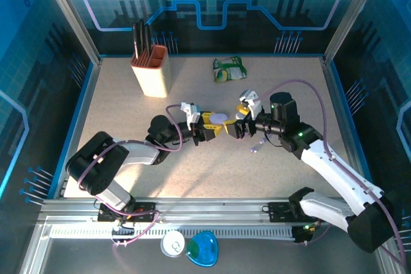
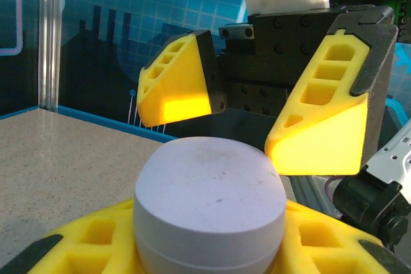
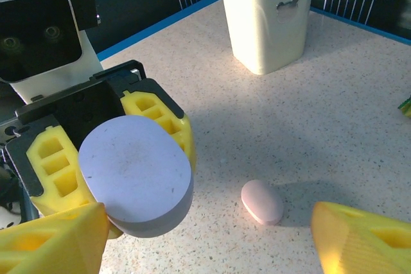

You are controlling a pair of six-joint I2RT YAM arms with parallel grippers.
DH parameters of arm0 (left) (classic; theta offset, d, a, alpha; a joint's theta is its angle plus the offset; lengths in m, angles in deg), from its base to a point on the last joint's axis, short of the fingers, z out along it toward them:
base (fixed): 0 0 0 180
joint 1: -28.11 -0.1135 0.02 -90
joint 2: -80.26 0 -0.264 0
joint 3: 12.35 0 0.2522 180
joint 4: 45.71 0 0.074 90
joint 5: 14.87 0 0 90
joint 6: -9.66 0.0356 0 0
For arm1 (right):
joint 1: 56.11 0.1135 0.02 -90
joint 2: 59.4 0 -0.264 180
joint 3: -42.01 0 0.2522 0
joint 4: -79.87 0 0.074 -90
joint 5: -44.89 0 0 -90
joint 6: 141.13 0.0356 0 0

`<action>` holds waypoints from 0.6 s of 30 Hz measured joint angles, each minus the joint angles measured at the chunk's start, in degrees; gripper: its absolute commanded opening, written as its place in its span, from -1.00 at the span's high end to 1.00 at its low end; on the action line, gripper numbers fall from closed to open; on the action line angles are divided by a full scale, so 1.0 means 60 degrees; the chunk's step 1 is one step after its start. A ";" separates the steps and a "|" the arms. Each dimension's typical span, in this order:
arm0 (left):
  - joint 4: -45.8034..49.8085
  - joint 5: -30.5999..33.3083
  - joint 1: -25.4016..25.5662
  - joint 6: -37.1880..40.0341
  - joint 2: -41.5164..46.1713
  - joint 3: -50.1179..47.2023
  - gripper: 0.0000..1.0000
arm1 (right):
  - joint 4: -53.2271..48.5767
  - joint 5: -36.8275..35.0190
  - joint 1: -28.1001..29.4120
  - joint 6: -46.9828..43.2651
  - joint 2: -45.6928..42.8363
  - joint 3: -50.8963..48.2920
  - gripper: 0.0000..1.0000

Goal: Insert wireless bluetooth earbuds into charging case

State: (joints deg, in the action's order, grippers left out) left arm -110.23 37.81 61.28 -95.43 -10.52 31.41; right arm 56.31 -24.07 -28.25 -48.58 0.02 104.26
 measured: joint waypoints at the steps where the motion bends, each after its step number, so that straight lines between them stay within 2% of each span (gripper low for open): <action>1: 0.0000 0.0000 -0.0011 0.0004 0.0000 0.0000 0.46 | 0.0029 -0.0040 0.0000 0.0040 0.0000 0.0000 -0.62; 18: 0.0124 -0.0586 0.0000 0.0080 -0.0004 -0.0044 0.43 | 0.0441 -0.0667 -0.0448 0.1257 0.0273 0.0412 -0.60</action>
State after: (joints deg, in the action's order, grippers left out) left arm -109.49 34.29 61.28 -94.95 -10.55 31.15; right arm 58.96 -28.07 -30.94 -41.04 1.66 106.73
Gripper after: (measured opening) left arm 0.371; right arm 0.800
